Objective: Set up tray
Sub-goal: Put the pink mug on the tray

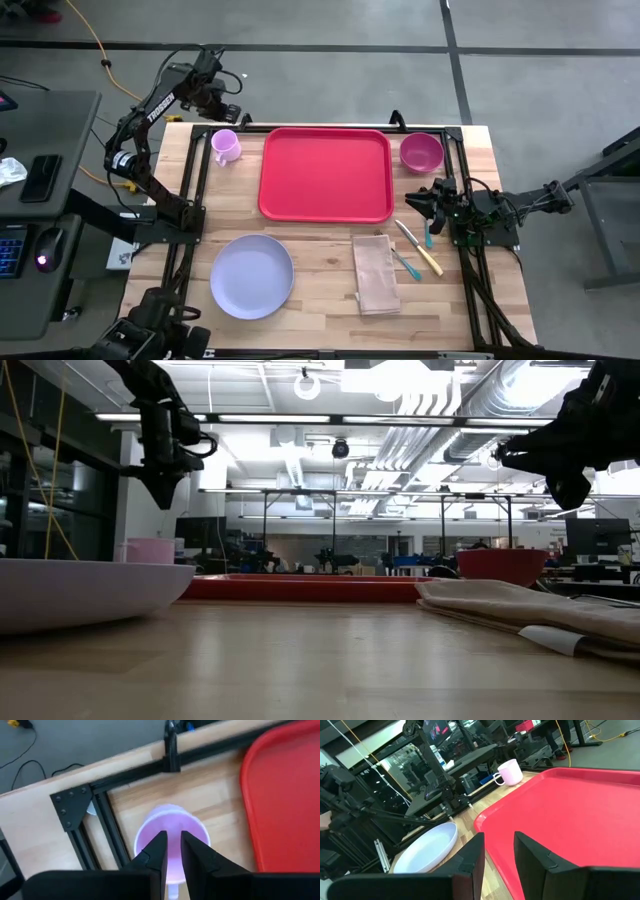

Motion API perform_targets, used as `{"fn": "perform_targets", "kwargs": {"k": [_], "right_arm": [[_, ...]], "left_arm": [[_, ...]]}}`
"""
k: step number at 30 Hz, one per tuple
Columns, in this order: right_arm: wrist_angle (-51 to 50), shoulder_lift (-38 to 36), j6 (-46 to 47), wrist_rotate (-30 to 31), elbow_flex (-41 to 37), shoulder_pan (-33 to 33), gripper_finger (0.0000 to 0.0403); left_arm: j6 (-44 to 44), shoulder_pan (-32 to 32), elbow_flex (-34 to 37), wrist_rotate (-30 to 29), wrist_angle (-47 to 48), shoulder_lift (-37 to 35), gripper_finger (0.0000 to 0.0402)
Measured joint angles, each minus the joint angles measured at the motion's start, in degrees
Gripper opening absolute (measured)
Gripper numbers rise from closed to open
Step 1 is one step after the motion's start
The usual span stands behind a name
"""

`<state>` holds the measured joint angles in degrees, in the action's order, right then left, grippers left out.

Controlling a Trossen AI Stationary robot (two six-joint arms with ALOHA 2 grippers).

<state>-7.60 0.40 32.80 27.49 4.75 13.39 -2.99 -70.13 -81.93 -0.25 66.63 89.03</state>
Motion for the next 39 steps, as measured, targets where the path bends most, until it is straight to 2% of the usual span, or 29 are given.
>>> {"fn": "perform_targets", "kwargs": {"k": [6,39], "right_arm": [[0.11,0.01,0.02,0.00,0.00,0.02,0.0083],[0.11,0.02,-0.37,0.02,0.00,0.02,0.0083]], "left_arm": [[-5.80,0.00,0.00,-1.78,-1.79,0.00,0.0086],[-18.57,0.01,-1.42,-3.74,-5.61,0.00,0.0086]]}}
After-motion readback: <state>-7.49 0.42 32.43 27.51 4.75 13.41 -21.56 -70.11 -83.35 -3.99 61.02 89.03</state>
